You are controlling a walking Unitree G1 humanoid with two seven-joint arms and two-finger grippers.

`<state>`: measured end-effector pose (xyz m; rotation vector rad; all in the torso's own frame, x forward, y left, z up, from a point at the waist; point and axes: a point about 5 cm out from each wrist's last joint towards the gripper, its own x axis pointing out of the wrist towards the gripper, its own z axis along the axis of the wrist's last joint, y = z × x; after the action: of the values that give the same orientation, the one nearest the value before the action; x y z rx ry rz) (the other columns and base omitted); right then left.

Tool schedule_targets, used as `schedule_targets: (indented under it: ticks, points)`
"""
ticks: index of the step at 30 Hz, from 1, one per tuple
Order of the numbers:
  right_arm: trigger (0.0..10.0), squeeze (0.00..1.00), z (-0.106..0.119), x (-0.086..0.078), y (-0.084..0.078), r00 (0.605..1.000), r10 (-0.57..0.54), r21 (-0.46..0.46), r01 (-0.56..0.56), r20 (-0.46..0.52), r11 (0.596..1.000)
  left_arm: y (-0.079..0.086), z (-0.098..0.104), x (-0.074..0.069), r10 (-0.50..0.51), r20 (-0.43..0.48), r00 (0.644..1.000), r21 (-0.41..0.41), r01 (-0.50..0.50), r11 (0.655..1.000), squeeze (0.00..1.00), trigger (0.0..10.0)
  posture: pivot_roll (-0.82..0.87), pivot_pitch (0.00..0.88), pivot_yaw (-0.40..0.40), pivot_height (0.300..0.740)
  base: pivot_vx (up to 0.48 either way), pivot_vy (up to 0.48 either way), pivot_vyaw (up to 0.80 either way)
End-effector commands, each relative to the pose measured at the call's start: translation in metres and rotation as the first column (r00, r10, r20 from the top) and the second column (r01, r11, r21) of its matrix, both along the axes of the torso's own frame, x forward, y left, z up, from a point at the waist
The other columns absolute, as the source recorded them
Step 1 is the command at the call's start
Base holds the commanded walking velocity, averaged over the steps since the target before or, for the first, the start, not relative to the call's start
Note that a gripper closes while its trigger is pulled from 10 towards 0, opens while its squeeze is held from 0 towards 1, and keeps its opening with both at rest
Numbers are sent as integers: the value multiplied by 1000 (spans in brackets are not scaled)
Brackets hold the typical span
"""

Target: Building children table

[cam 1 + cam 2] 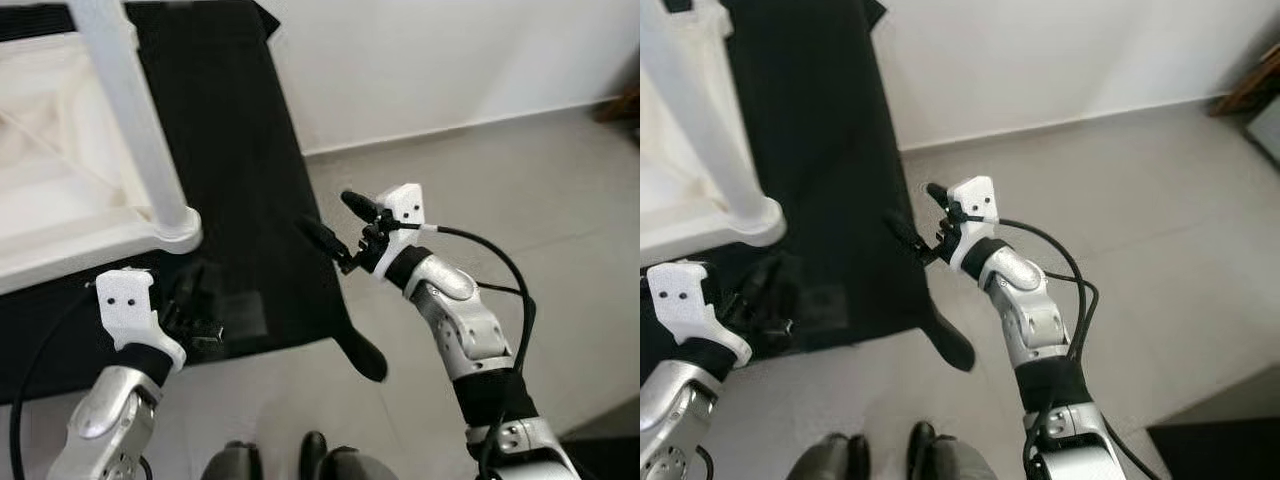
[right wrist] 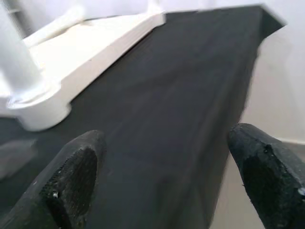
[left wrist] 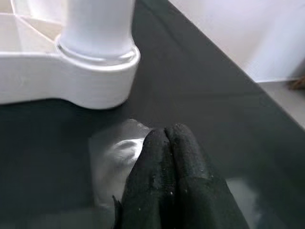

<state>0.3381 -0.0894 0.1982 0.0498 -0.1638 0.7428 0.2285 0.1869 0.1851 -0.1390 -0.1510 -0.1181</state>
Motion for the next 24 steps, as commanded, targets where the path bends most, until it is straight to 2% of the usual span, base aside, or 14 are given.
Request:
schedule_targets:
  ticks: [1, 5, 6, 9, 10, 19, 24]
  points:
    - [10000, 0, -5, -1, -8, 998, -55, 2, 55, -20, 998, -4, -2, -2, -36, -9, 999, 3, 36, 999, 0, 10000, 57, 273, -96, 740, 0, -461, 0]
    - [10000, 0, -12, -1, -14, 993, -111, -1, 111, -44, 994, -9, -1, 2, -69, -4, 998, 10, 69, 998, 0, 10000, 54, 269, -99, 740, 0, -464, 0]
    - [10000, 0, -20, 1, -21, 982, -173, 0, 173, -70, 985, -15, -4, 5, -93, -8, 996, 19, 93, 995, 0, 10000, 45, 265, -101, 740, 0, -465, 0]
    - [10000, 0, -23, 2, -24, 978, -191, -1, 192, -81, 981, -16, -5, 6, -99, -10, 995, 18, 99, 995, 0, 10000, 45, 265, -101, 740, 0, -465, 0]
    - [10000, 0, -33, 1, -31, 964, -245, -15, 245, -108, 970, -23, -8, 9, -122, -14, 992, 8, 122, 993, 0, 10000, 32, 262, -104, 740, 0, -465, 0]
    - [10000, 0, -51, -10, -37, 935, -314, -29, 314, -167, 949, -36, -19, 14, -156, -36, 987, -17, 156, 988, 0, 10000, 6, 261, -111, 740, 0, -465, 0]
    - [10000, 0, -58, -14, -46, 914, -368, -59, 363, -173, 930, -49, -37, 17, -164, -82, 983, 21, 167, 986, 0, 10000, -19, 250, -121, 740, 0, -370, 0]
